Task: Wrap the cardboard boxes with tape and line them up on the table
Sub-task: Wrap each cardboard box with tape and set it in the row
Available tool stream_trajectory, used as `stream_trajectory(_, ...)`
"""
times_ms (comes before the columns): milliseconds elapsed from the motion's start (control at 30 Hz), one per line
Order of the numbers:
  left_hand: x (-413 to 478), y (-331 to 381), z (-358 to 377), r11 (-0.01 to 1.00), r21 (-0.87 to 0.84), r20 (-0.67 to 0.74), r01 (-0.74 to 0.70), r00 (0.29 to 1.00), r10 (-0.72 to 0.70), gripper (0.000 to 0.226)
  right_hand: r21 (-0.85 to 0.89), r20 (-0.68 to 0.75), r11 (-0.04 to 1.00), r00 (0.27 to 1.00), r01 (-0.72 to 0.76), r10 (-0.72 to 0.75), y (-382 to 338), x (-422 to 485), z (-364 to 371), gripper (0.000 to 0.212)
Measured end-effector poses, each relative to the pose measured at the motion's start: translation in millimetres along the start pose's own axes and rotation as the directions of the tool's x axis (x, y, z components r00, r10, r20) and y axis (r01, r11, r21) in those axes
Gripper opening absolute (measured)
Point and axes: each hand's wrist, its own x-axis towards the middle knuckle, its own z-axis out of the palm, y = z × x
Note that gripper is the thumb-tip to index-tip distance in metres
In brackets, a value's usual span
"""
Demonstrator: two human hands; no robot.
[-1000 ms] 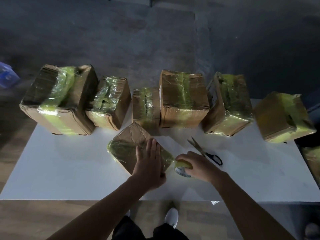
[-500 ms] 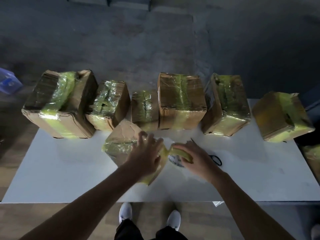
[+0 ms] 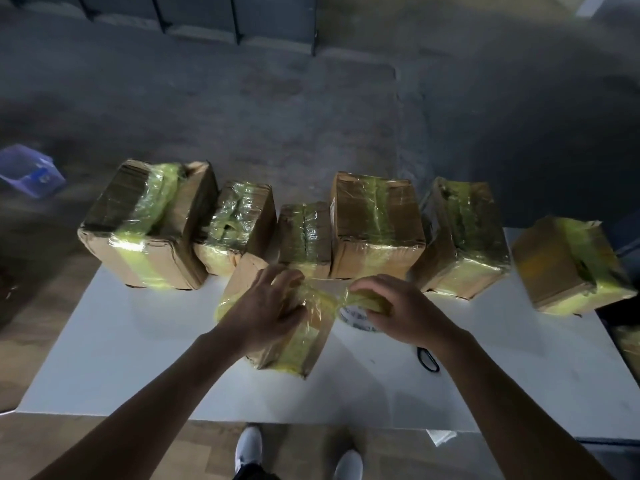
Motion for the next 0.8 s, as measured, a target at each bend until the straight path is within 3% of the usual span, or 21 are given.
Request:
stream_trajectory(167,-0.6,-4.6,-6.8,0.999,-0.033,-0.015,0.002,1.000,-0.003,0.063,0.206,-0.091,0.976,0.992,-0.063,0.083,-6.6,2.7,6.6,0.046)
stream_trajectory(267,-1.6,-9.0,-9.9,0.999,-0.039,-0.022,0.008,1.000,-0.009,0.062,0.095,-0.081,0.995,0.996,-0.015,0.023,-7.1,2.4,-5.7,0.033)
stream_trajectory(400,-4.5,-8.1,-7.6,0.998,-0.051,-0.048,-0.026,0.999,0.024,0.061,-0.090,0.033,0.994,0.997,-0.063,0.066,2.1,-5.5,-14.6,0.044)
stream_trajectory(500,-5.1,-5.9,-8.7,0.992,-0.123,-0.064,-0.030,0.998,0.022,0.061,-0.083,0.103,0.994,0.991,-0.073,0.081,4.5,-8.7,-3.1,0.043)
stream_trajectory(667,-6.4,-1.6,-6.4,0.930,-0.367,-0.028,-0.025,0.999,0.016,0.055,-0.090,0.101,0.995,0.993,-0.047,0.056,9.4,-4.5,-2.9,0.048)
stream_trajectory(800,-6.4,-4.1,-11.3,0.916,-0.400,0.006,0.030,1.000,-0.030,0.053,-0.107,0.098,0.994,0.995,-0.020,0.030,-0.9,4.0,6.4,0.046)
